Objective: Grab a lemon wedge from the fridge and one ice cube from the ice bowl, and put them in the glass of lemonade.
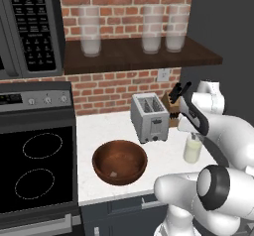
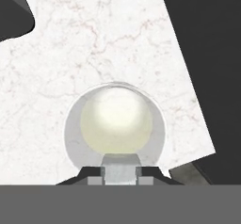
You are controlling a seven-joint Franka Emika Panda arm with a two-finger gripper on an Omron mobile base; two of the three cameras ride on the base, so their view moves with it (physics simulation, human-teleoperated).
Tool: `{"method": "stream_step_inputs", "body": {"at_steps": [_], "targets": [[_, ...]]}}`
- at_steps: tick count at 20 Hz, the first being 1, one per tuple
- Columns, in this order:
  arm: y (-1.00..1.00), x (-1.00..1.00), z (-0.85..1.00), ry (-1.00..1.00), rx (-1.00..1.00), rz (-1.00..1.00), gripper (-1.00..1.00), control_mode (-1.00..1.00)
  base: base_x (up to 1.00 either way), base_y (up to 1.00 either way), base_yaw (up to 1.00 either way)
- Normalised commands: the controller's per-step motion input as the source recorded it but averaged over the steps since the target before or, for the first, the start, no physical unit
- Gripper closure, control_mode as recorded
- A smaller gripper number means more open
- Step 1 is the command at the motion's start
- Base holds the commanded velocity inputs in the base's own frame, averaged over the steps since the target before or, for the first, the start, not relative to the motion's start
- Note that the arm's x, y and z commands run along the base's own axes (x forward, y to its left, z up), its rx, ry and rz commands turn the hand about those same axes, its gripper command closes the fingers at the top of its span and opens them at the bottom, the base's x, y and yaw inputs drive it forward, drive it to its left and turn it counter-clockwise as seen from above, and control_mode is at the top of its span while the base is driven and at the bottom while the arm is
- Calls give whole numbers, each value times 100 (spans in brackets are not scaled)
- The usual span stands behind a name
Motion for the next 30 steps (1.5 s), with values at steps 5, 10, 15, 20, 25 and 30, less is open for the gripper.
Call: {"method": "stream_step_inputs", "body": {"at_steps": [5,10,15,20,25,30], "targets": [[0,4,0,0,0,0,100,-100,0,0,0],[0,15,0,0,0,0,100,-100,0,0,0],[0,8,-6,0,0,0,100,-100,0,0,0],[0,1,-13,0,0,0,100,-100,0,0,0],[0,0,0,0,0,0,100,-100,0,0,0],[0,0,0,0,0,0,-100,-100,0,0,0]]}}
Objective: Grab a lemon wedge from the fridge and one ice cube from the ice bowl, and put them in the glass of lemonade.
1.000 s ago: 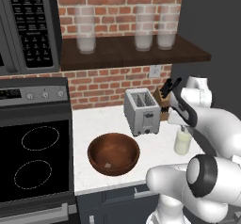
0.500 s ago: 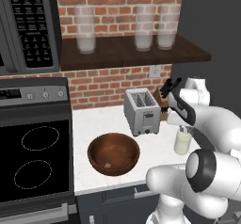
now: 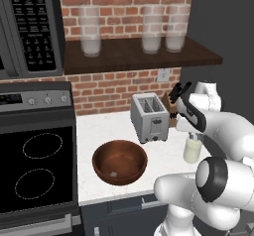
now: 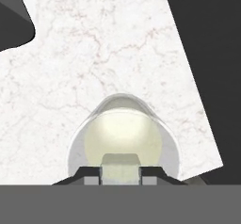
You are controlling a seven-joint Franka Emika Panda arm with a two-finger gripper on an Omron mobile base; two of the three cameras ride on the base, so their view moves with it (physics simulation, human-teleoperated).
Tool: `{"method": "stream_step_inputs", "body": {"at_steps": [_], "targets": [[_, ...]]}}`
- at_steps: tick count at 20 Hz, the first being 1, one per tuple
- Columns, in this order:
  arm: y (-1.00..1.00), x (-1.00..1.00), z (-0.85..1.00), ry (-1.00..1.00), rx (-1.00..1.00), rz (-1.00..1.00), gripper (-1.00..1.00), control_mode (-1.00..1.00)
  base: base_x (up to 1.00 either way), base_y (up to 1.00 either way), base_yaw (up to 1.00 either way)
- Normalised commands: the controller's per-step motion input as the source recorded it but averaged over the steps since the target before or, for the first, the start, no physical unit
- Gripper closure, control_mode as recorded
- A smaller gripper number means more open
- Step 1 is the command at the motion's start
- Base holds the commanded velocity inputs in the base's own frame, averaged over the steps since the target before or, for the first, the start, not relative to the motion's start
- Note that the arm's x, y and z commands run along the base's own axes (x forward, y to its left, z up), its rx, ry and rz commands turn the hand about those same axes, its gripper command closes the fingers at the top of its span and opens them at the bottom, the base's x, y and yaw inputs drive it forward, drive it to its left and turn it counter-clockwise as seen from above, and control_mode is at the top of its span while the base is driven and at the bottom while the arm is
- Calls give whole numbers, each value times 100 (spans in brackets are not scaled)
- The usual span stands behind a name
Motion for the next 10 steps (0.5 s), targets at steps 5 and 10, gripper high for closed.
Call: {"method": "stream_step_inputs", "body": {"at_steps": [5,10], "targets": [[0,0,0,0,0,0,-100,-100,0,0,0],[0,0,0,0,0,0,-100,-100,0,0,0]]}}
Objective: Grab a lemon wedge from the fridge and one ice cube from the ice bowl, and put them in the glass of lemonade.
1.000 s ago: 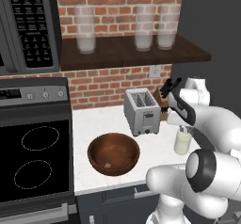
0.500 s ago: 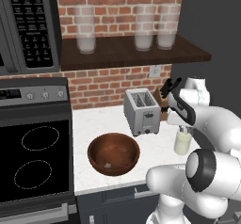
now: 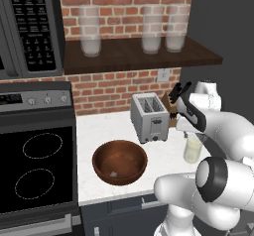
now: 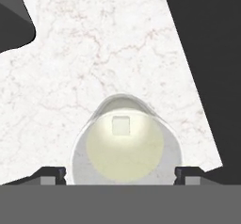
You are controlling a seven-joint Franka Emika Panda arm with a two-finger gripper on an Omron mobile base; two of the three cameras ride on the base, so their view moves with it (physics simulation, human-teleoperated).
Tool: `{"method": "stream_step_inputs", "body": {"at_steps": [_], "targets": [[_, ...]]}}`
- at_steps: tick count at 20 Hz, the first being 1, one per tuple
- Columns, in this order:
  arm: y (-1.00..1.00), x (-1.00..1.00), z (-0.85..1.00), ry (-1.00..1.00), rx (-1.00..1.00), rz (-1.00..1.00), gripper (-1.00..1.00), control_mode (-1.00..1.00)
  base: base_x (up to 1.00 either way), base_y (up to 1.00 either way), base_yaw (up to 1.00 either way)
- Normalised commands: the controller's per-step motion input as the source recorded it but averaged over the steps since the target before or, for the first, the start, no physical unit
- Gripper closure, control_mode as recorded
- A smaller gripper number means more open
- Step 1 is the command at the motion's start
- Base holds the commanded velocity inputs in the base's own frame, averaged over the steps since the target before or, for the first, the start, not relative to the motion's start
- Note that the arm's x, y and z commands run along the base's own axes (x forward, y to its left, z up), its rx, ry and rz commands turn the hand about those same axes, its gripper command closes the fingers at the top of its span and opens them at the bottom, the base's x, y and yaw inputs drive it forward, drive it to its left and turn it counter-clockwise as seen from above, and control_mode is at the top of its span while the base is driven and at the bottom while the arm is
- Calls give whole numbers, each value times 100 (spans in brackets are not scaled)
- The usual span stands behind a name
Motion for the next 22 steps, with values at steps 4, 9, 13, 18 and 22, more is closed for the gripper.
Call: {"method": "stream_step_inputs", "body": {"at_steps": [4,9,13,18,22], "targets": [[0,0,0,0,0,0,-100,-100,0,0,0],[0,-2,17,-3,1,0,-100,-100,0,0,0],[0,-4,29,-6,4,0,-100,-100,0,0,0],[0,-13,36,-10,6,0,-100,-100,0,0,0],[0,-2,22,-12,3,0,-100,-100,0,0,0]]}}
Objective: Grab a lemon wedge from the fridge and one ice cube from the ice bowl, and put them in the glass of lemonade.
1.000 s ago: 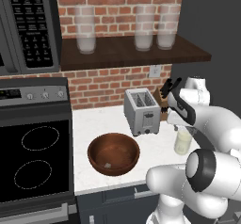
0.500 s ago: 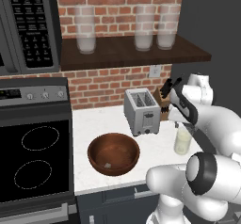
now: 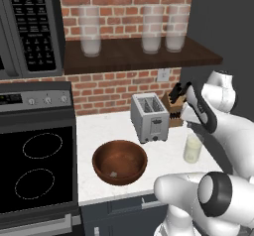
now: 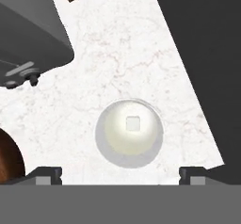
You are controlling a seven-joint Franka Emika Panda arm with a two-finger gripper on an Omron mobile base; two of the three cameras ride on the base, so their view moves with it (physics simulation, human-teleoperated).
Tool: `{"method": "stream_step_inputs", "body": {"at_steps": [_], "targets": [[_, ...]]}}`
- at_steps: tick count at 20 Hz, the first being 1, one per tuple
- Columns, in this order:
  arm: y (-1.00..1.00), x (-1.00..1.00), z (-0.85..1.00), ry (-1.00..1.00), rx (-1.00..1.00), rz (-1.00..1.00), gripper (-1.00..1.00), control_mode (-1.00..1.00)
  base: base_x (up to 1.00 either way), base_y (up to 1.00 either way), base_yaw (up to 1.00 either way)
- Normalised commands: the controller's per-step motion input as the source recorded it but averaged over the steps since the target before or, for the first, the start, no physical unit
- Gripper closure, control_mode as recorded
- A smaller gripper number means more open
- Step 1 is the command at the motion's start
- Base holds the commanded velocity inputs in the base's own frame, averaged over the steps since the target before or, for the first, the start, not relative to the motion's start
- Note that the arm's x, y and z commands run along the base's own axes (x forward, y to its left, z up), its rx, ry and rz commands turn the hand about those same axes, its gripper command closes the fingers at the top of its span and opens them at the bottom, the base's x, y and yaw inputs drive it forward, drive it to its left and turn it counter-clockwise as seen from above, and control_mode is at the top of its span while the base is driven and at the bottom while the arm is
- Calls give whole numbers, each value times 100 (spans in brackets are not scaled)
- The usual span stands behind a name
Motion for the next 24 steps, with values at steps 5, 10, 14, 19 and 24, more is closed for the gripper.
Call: {"method": "stream_step_inputs", "body": {"at_steps": [5,10,14,19,24], "targets": [[0,0,9,-13,2,0,-100,-100,0,0,0],[0,-9,13,-15,2,0,-100,-100,0,0,0],[17,-42,6,-17,0,0,-100,-100,0,0,0],[32,-60,6,-9,-1,0,-100,-100,0,0,0],[73,-72,52,-6,-8,0,-100,-100,0,0,0]]}}
